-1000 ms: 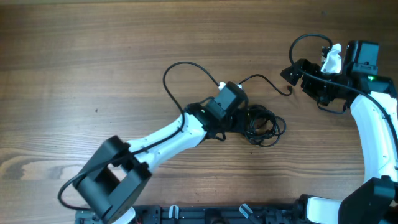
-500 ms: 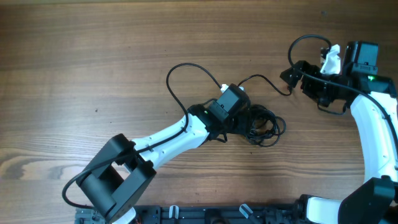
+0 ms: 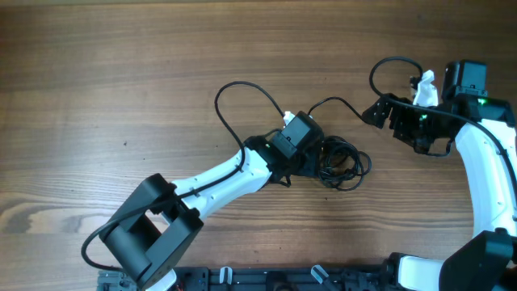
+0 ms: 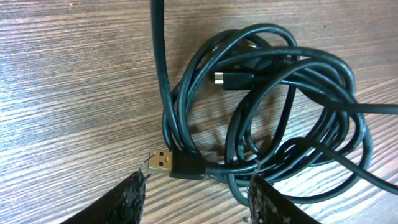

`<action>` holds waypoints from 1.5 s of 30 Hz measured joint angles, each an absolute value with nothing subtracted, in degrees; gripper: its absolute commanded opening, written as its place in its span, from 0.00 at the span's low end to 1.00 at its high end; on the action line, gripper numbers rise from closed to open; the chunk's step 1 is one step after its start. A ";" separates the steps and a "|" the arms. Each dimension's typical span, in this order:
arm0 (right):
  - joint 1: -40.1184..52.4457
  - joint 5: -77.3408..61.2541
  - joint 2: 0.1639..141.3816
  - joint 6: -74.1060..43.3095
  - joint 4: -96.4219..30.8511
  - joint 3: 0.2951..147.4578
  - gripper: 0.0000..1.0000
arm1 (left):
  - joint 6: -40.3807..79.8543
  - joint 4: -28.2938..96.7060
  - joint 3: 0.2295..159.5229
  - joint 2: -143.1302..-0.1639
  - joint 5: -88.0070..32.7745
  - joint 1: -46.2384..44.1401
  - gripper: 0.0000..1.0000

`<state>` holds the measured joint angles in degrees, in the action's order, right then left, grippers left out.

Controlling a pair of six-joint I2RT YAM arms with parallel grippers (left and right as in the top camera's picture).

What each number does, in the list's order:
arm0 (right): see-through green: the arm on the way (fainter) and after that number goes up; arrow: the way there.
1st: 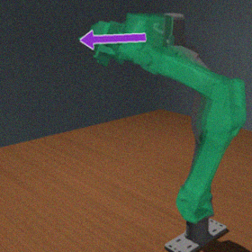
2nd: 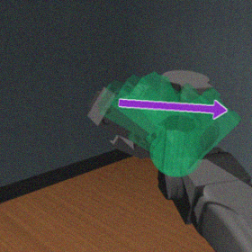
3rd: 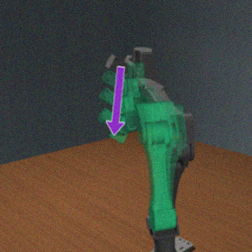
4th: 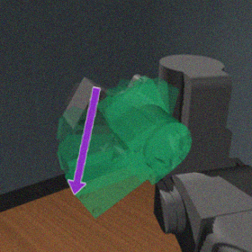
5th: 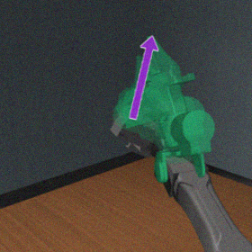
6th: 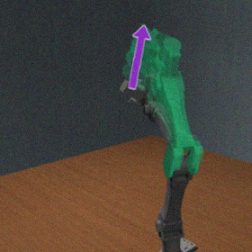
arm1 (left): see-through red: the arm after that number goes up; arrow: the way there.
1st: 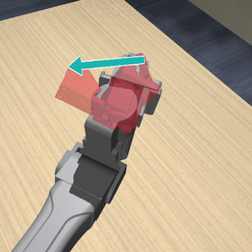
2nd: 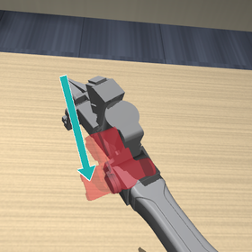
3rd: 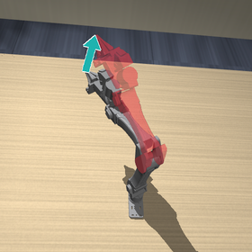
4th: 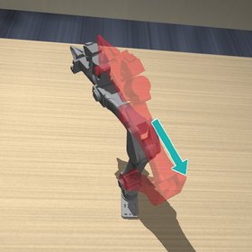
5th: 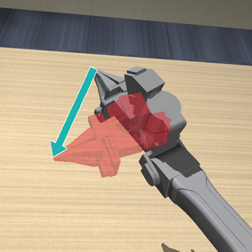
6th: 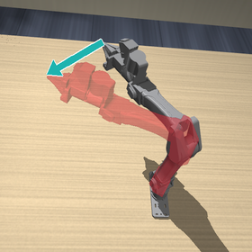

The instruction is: Untangle cables

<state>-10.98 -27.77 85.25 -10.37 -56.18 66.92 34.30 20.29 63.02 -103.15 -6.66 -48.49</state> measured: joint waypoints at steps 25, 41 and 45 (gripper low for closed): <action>-10.98 -26.92 85.25 -8.67 -56.18 66.92 1.00 | 33.04 2.39 62.94 -112.64 0.40 -48.49 0.51; -10.98 -25.65 85.25 -8.67 -56.47 66.92 0.99 | 26.24 -1.21 63.51 -115.81 1.67 -48.49 0.04; -10.98 -25.63 85.25 -8.69 -56.49 66.92 0.91 | 26.20 -1.30 63.55 -115.87 1.67 -48.49 0.04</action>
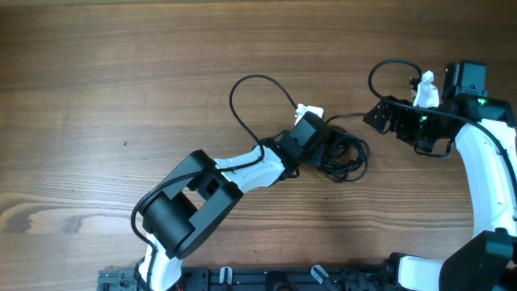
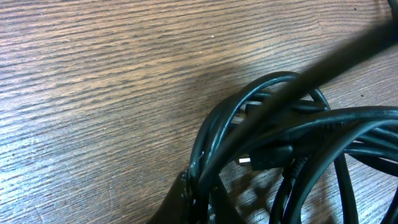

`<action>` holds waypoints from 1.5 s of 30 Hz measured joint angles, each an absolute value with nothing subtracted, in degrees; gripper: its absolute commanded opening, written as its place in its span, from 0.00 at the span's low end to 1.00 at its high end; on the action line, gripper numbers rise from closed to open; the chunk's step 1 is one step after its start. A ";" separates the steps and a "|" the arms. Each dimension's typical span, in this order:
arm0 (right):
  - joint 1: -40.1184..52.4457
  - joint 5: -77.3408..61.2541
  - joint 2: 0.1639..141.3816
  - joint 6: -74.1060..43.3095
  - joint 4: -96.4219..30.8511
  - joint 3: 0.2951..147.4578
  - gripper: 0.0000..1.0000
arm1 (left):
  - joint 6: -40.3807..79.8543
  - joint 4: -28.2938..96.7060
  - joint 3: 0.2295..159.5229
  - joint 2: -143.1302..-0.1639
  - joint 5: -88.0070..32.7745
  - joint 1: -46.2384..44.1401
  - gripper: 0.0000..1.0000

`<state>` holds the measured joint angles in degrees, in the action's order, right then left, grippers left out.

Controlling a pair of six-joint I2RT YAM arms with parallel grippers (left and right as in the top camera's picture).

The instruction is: Untangle cables

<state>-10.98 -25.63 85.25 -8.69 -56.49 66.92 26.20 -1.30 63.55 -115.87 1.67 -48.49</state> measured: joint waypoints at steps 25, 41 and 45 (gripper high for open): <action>-10.35 -46.74 75.96 -6.66 -53.69 70.57 0.51 | 33.41 1.50 62.57 -97.80 -18.76 -37.04 0.04; 1.91 -44.40 87.33 -13.45 -51.22 70.22 0.53 | 37.93 -8.67 62.57 -97.80 -43.31 -30.63 0.04; 3.49 -42.06 88.73 -15.29 -51.18 70.22 0.53 | 39.24 -9.91 62.57 -97.80 -44.31 -30.61 0.04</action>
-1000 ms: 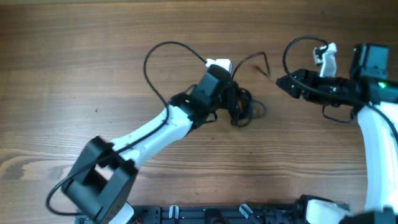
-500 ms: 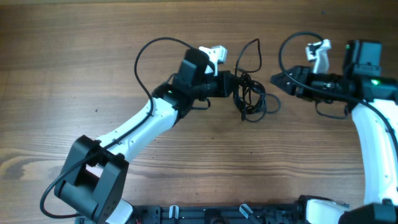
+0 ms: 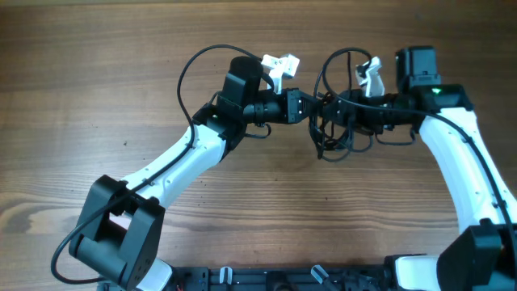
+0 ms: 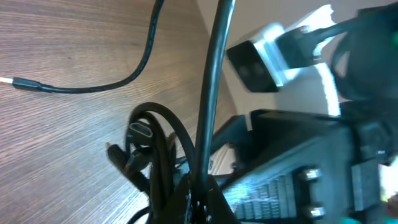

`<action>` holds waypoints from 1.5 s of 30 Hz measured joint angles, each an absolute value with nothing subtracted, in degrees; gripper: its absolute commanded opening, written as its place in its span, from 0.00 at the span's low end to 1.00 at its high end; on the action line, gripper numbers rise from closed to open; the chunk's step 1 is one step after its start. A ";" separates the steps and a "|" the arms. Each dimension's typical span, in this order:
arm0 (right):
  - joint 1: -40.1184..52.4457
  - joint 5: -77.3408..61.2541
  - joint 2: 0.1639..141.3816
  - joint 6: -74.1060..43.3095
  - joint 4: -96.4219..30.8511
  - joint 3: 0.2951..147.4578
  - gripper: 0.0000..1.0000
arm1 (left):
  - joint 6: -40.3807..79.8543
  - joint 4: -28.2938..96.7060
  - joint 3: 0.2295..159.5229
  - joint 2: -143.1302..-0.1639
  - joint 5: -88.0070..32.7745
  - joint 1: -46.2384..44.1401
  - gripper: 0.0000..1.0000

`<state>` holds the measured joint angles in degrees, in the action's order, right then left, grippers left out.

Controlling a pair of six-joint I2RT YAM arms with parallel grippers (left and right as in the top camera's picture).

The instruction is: Untangle cables

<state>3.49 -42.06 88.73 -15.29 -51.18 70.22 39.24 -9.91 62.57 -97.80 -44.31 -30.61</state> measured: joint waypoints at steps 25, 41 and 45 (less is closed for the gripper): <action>6.81 -37.80 89.17 -22.50 -41.67 67.85 0.04 | 53.54 -18.09 62.54 -97.80 -49.30 -28.21 0.04; -11.29 -52.73 73.56 -16.56 -43.86 67.85 0.04 | 44.05 0.12 62.74 -97.19 -46.98 -23.22 0.04; -17.19 -60.58 73.49 -16.53 -43.62 67.85 0.04 | 42.59 2.26 63.00 -96.77 -46.87 -23.18 0.04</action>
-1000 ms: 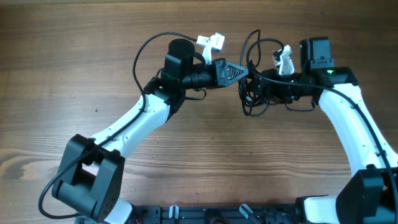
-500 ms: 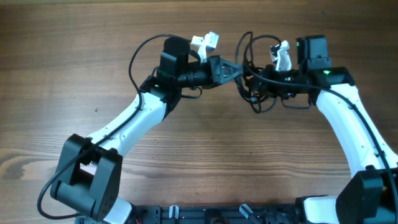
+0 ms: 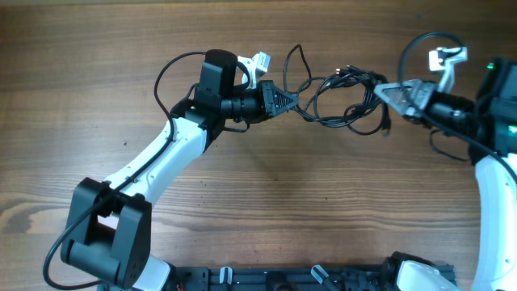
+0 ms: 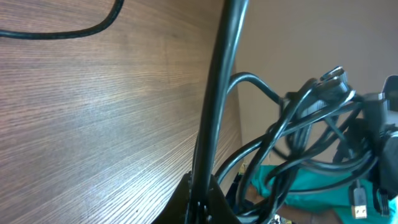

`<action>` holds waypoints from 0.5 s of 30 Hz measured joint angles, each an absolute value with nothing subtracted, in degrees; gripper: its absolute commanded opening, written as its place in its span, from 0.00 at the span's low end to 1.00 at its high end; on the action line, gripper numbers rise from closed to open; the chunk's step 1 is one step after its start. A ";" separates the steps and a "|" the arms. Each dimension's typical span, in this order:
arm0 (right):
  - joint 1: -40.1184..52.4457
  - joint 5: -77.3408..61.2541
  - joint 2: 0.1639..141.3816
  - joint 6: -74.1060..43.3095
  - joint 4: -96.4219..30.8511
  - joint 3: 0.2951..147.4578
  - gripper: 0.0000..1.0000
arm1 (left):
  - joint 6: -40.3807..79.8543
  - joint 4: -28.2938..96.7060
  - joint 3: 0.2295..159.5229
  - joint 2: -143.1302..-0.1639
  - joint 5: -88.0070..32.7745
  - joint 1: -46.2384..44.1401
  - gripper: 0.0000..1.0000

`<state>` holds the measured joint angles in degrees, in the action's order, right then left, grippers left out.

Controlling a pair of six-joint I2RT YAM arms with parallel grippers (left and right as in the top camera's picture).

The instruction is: Untangle cables

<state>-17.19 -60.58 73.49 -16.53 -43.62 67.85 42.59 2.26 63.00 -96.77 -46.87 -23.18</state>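
Observation:
A tangle of black cables [image 3: 339, 103] hangs stretched between my two grippers over the back of the table. At its left end, my left gripper [image 3: 284, 100] is shut on one thick black strand [image 4: 217, 93]; in the left wrist view the fingers [image 4: 200, 202] pinch it at the bottom edge. The knotted loops [image 4: 305, 137] crowd the right of that view, with a USB plug [image 4: 357, 208] dangling. My right gripper [image 3: 380, 90] is shut on the tangle's right end. One loop [image 3: 295, 61] sticks up and a connector [image 3: 386, 125] hangs below.
The wooden table [image 3: 97, 48] lies under everything. Each arm carries its own wire loop, left [image 3: 174, 69] and right [image 3: 424, 44]. A black rail [image 3: 266, 279] runs along the front edge. Another thin black strand [image 4: 62, 32] crosses the wood in the left wrist view.
The grippers stood close together at the tangle. Now the right one is far to the right and the left one slightly left, with the tangle drawn out into a longer, looser bundle.
The tangle lay in a tight coil mid-table, my left gripper open over its USB plug, my right gripper off to the right. Then the left was shut on a strand. Later both grippers met at the raised tangle near the back, and now it is spread between them.

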 measured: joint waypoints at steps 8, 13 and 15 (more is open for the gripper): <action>-25.71 -67.40 73.49 -16.58 -42.74 67.83 0.04 | 38.92 9.56 63.77 -96.36 -44.31 -23.18 0.04; -26.35 -65.47 73.49 -15.53 -46.54 67.83 0.04 | 36.36 9.96 63.94 -96.27 -42.59 -23.18 0.04; -24.05 -62.00 73.47 -13.52 -49.67 67.83 0.04 | 35.48 10.11 63.92 -96.27 -41.08 -23.16 0.04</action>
